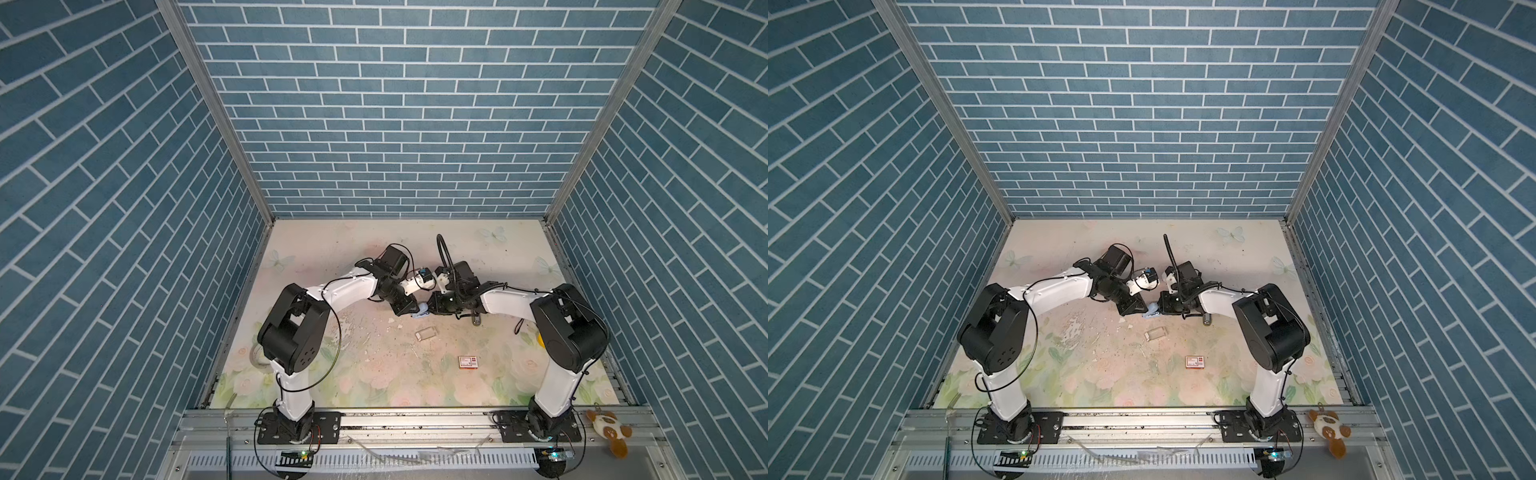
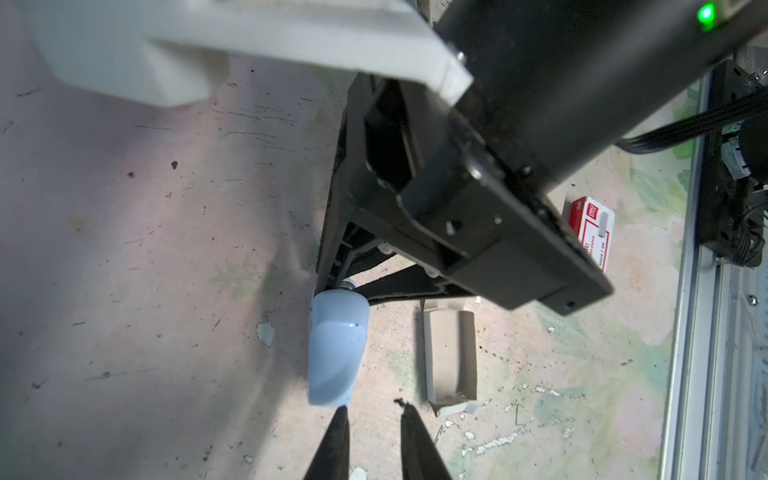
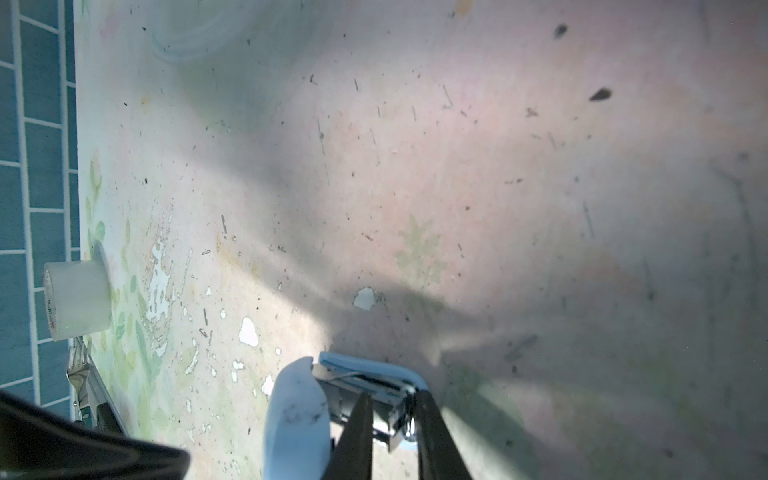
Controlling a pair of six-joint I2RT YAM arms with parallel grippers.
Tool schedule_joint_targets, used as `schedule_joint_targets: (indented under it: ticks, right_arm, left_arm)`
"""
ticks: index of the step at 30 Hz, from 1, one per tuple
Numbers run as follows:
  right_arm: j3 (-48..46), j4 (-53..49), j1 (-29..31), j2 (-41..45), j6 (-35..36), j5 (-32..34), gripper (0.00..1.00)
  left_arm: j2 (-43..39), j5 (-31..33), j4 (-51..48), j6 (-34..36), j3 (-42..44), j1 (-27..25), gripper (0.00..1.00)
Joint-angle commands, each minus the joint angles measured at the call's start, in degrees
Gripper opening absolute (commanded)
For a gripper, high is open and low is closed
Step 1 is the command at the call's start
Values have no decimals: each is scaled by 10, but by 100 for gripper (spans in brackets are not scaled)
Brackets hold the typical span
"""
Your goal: Load the staples into the stapler
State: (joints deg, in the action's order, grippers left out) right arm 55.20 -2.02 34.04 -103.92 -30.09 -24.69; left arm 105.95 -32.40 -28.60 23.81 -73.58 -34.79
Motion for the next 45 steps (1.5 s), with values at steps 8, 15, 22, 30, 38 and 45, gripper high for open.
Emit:
schedule_joint_targets:
  ticks: [8,15,22,30,38,45]
  right_arm:
    - [-24,55,-13,36,-40,-4,22]
    - [-14,44,-20,41,-41,7,22]
    - [-5,12,-42,81,-44,30,22]
    - [-6,-82,-70,189,-28,52,22]
    - [-77,-134,-75,316,-29,80,23]
    - [-135,-148,-77,380,-40,100,24]
  left_arm:
    - [-3,3,-6,16,2,0,30]
    - [0,9,-4,25,-6,1,33]
    - [31,-1,-40,60,-53,-1,39]
    - [81,7,-108,105,-127,-7,39]
    - [96,26,-122,120,-140,-18,39]
    - [102,64,-101,114,-131,-34,38]
